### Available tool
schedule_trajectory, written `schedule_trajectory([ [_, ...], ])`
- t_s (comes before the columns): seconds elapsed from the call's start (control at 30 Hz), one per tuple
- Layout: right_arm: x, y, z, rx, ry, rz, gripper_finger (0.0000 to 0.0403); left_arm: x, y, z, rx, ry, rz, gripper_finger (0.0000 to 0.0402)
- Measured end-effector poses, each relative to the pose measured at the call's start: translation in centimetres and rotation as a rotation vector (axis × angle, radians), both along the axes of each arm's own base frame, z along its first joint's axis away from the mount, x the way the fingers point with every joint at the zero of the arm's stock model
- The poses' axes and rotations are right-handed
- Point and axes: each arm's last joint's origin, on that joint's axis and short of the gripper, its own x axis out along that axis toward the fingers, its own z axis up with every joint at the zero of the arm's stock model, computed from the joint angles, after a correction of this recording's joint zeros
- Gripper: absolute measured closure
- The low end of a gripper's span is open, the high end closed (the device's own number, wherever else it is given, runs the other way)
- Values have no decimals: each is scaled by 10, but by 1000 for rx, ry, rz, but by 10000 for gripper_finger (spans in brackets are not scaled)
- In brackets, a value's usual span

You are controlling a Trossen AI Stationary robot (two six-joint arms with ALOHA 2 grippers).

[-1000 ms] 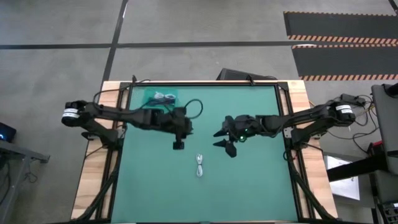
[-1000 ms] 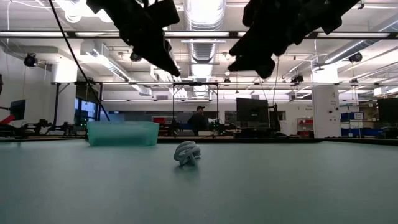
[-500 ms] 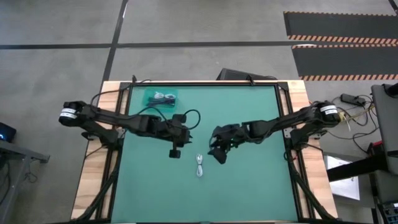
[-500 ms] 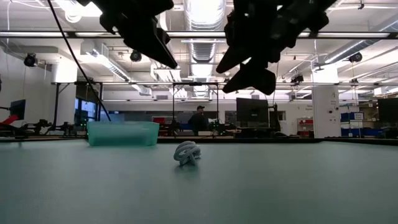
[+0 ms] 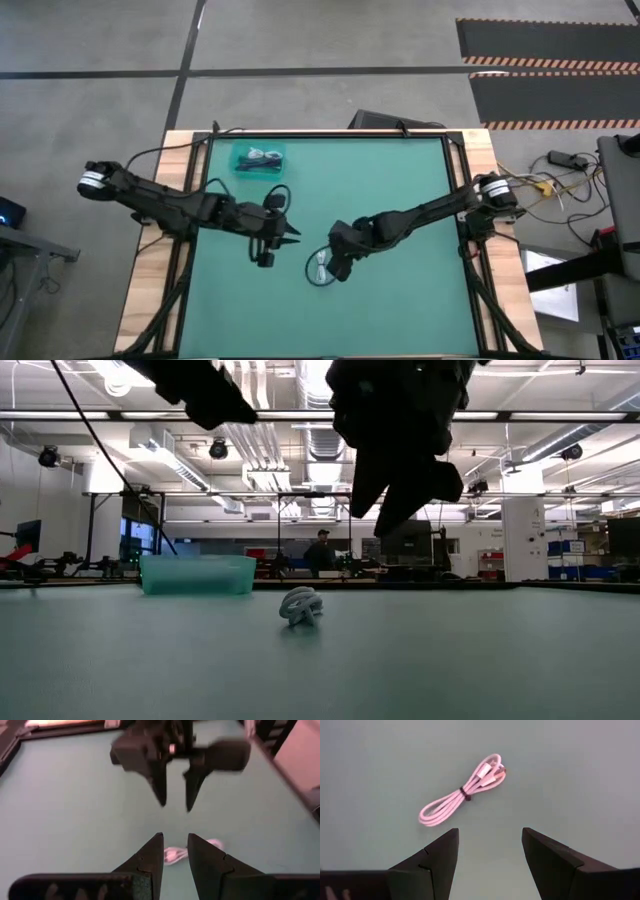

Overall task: Pick and place USB-C Cables
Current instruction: Put the white USB cable into the blue bin

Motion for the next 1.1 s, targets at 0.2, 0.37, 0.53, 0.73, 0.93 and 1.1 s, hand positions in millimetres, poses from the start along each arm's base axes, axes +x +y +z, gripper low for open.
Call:
schedule_trajectory([
  [0.2, 14, 24, -4, -97, -1, 105, 194, -9, -5, -1, -95, -120, 5, 330],
  [0.37, 14, 49, -17, -274, 4, 512, 194, -16, -5, -1, -106, -157, 1, 330],
  [0.53, 14, 60, -32, -510, 7, 694, 194, -17, -4, 0, -106, -177, -2, 330],
  [0.73, 27, 59, -48, -592, -29, 819, 194, -17, -4, 2, -63, -196, -20, 330],
  [0.93, 38, 48, -56, -550, -77, 875, 194, -17, -4, 2, -60, -199, -10, 330],
  [1.1, 43, 37, -68, -501, -61, 903, 194, -17, -4, 1, -60, -195, -9, 330],
])
